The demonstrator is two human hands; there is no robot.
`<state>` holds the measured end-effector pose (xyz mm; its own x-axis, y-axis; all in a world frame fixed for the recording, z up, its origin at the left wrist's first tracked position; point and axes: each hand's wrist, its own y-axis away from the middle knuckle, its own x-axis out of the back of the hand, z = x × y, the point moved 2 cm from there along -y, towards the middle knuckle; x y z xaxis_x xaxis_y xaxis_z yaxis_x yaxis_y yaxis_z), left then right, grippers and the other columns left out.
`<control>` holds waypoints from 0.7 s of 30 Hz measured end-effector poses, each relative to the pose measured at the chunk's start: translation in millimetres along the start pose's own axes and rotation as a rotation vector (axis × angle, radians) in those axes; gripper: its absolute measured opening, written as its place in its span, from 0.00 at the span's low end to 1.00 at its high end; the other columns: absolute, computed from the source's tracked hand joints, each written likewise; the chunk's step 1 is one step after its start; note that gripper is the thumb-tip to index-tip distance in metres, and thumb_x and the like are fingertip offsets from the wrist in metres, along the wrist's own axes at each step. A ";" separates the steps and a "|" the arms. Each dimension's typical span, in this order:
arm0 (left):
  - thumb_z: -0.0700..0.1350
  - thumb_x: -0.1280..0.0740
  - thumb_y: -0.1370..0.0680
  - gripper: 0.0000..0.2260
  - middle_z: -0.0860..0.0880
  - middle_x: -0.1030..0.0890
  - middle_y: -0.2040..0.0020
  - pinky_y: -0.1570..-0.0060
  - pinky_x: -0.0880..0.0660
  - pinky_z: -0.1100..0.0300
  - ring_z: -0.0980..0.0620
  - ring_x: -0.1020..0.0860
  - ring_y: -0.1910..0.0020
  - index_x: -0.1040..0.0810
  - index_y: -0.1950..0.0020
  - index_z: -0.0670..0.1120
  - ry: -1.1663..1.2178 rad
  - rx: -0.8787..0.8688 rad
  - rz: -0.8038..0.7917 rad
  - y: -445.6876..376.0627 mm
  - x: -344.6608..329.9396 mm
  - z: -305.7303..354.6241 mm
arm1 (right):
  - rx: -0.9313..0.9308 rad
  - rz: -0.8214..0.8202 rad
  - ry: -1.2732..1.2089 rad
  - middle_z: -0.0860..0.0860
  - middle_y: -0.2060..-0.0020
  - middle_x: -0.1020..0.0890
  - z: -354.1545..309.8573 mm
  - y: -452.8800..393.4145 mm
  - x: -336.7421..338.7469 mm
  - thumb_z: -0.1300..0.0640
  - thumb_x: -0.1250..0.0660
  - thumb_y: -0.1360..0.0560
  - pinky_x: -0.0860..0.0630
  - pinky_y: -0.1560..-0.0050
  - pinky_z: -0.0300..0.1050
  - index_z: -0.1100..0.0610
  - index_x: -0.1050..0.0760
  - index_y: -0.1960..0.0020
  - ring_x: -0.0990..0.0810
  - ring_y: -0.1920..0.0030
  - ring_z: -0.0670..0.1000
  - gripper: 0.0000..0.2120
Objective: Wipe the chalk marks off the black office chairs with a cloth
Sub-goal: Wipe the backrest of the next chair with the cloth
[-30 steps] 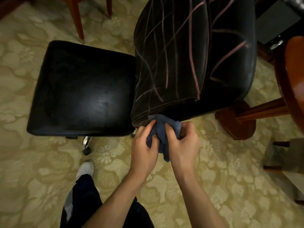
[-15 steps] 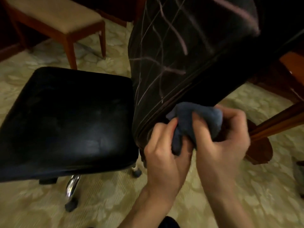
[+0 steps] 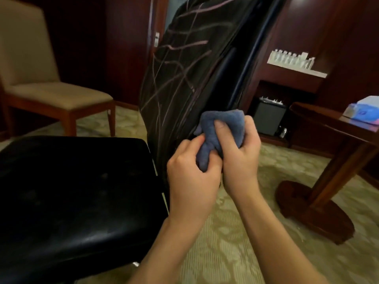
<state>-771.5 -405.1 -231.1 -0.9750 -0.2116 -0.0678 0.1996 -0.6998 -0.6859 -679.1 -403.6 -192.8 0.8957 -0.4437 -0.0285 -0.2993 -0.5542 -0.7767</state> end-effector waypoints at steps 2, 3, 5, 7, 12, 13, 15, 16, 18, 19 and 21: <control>0.38 0.29 0.24 0.09 0.52 0.21 0.58 0.57 0.23 0.62 0.57 0.21 0.59 0.17 0.45 0.45 -0.015 -0.017 -0.006 8.1 -1.1 -2.8 | -0.001 -0.019 0.049 0.55 0.57 0.23 3.1 3.9 2.0 0.60 0.32 0.23 0.25 0.52 0.47 0.55 0.26 0.54 0.22 0.55 0.50 0.03; 0.38 0.29 0.24 0.08 0.52 0.21 0.58 0.58 0.23 0.61 0.56 0.21 0.60 0.17 0.46 0.44 -0.033 -0.026 -0.007 12.1 0.3 -3.0 | -0.001 -0.031 0.072 0.58 0.55 0.22 3.9 5.8 4.0 0.59 0.32 0.24 0.24 0.48 0.53 0.56 0.24 0.53 0.21 0.50 0.54 0.02; 0.37 0.28 0.24 0.08 0.53 0.22 0.59 0.59 0.26 0.67 0.57 0.22 0.61 0.17 0.45 0.43 -0.059 -0.045 -0.006 16.2 4.5 -2.6 | 0.020 -0.054 0.084 0.57 0.52 0.21 1.7 7.4 8.4 0.56 0.31 0.24 0.25 0.41 0.60 0.48 0.23 0.52 0.22 0.41 0.58 0.04; 0.36 0.27 0.25 0.09 0.53 0.23 0.60 0.59 0.29 0.71 0.59 0.23 0.62 0.17 0.46 0.42 -0.099 -0.068 -0.001 19.6 8.3 -6.5 | 0.013 -0.070 0.071 0.54 0.47 0.20 0.0 12.5 9.1 0.54 0.31 0.25 0.26 0.37 0.54 0.38 0.22 0.51 0.23 0.37 0.56 0.10; 0.39 0.29 0.26 0.09 0.55 0.24 0.60 0.61 0.27 0.69 0.60 0.23 0.62 0.17 0.46 0.43 -0.179 -0.061 -0.011 55.6 19.2 -42.6 | -0.174 -0.044 -0.016 0.56 0.48 0.20 41.3 61.7 4.2 0.47 0.30 0.28 0.25 0.39 0.61 0.44 0.22 0.51 0.22 0.39 0.60 0.06; 0.40 0.31 0.27 0.09 0.55 0.23 0.59 0.61 0.26 0.67 0.59 0.22 0.61 0.17 0.47 0.43 -0.190 -0.021 -0.021 67.1 20.6 -51.9 | -0.206 -0.040 0.004 0.56 0.49 0.20 52.3 75.0 4.5 0.47 0.29 0.28 0.27 0.39 0.66 0.47 0.22 0.53 0.23 0.38 0.62 0.06; 0.44 0.33 0.27 0.09 0.54 0.23 0.60 0.62 0.27 0.65 0.59 0.23 0.62 0.17 0.50 0.44 -0.210 0.081 -0.047 89.8 22.0 -68.2 | -0.280 -0.041 0.031 0.54 0.50 0.19 67.4 98.7 5.6 0.47 0.29 0.29 0.27 0.40 0.67 0.51 0.24 0.56 0.23 0.38 0.61 0.08; 0.46 0.34 0.27 0.09 0.54 0.23 0.61 0.63 0.28 0.64 0.58 0.23 0.63 0.17 0.50 0.44 -0.223 0.124 -0.057 100.7 21.8 -76.2 | -0.313 -0.046 0.044 0.50 0.50 0.19 73.5 108.9 6.8 0.47 0.29 0.29 0.26 0.40 0.62 0.52 0.24 0.58 0.23 0.38 0.57 0.09; 0.44 0.31 0.26 0.08 0.54 0.23 0.61 0.63 0.29 0.68 0.57 0.23 0.63 0.16 0.48 0.45 -0.244 0.230 -0.095 119.2 20.6 -93.1 | -0.344 -0.060 0.106 0.40 0.48 0.20 85.1 127.0 9.5 0.46 0.30 0.31 0.27 0.40 0.48 0.53 0.25 0.61 0.24 0.36 0.47 0.11; 0.41 0.29 0.25 0.08 0.54 0.23 0.60 0.61 0.30 0.70 0.57 0.23 0.62 0.16 0.47 0.46 -0.257 0.289 -0.129 126.0 19.9 -101.9 | -0.358 -0.063 0.138 0.39 0.47 0.21 92.2 135.5 10.6 0.46 0.31 0.32 0.28 0.40 0.46 0.54 0.26 0.61 0.25 0.36 0.45 0.11; 0.39 0.28 0.25 0.09 0.54 0.24 0.60 0.60 0.30 0.71 0.57 0.23 0.60 0.16 0.45 0.46 -0.285 0.381 -0.203 136.6 19.8 -114.2 | -0.413 -0.064 0.182 0.38 0.48 0.21 105.1 151.0 12.4 0.45 0.31 0.33 0.27 0.41 0.47 0.54 0.26 0.62 0.26 0.36 0.43 0.12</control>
<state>-774.7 -427.0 -409.0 -0.9429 -0.1862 0.2761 0.0822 -0.9336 -0.3488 -678.6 -418.7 -376.6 0.8554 -0.4954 0.1511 -0.3843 -0.8027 -0.4561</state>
